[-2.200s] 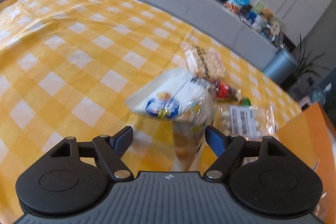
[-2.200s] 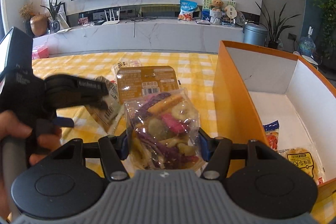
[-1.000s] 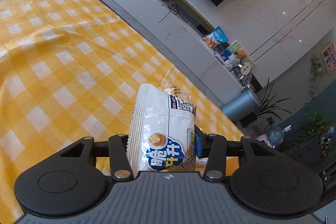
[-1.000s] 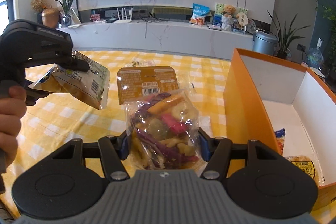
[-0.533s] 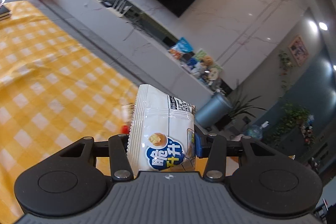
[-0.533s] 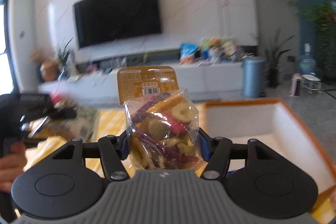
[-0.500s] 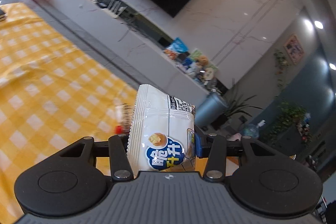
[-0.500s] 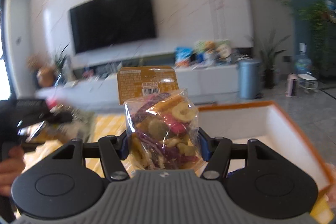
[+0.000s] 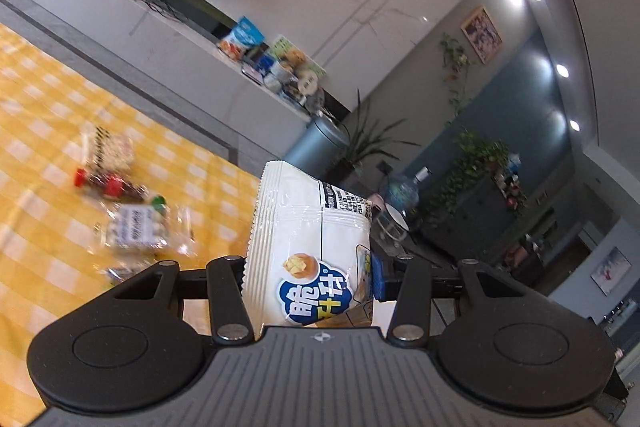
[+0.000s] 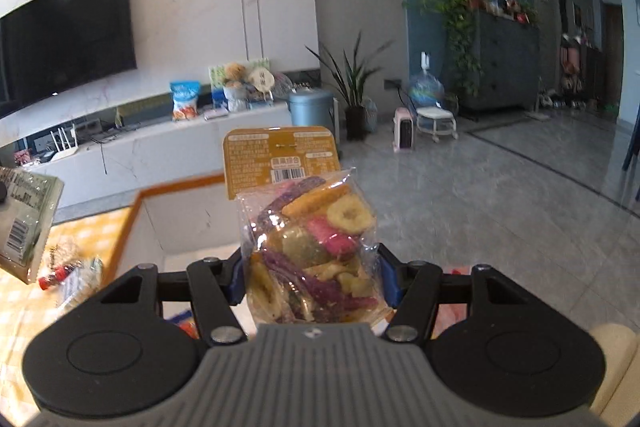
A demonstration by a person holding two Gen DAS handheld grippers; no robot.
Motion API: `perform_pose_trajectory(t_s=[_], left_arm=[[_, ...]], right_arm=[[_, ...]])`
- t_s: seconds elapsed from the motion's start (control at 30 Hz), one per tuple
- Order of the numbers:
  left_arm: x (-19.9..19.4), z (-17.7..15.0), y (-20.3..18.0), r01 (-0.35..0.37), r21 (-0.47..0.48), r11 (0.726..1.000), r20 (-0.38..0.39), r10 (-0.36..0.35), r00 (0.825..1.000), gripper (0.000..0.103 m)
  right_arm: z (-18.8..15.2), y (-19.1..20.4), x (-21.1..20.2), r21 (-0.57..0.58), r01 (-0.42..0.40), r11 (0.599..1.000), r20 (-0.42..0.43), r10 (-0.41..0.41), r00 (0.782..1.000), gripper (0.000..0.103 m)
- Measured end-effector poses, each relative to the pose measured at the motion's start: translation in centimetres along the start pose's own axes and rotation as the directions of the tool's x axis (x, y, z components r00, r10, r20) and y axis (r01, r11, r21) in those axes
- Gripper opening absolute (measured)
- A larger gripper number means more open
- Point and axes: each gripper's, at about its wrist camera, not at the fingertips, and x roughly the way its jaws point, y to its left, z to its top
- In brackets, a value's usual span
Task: Organize snacks
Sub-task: 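Carry the fruit chip bag into the box and open the right tool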
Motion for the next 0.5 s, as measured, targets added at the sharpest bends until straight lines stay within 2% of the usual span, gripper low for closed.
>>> perform_pose_trajectory(t_s=[0.13, 0.5], left_arm=[[1.4, -0.9, -0.6, 0.015, 0.027, 1.0, -0.03, -0.014, 0.999, 0.053], [1.9, -1.8, -1.1, 0.038, 0.055, 0.998, -0.046, -0.035, 0.998, 0.053]], right_arm=[[-0.4, -0.4, 1.0, 0.019, -0.05, 0.999, -0.038, 0.051, 0.998, 0.06], [-0.6, 1.0, 2.3, -0.051, 0.028, 0.998, -0.082, -0.032, 0.996, 0.061]])
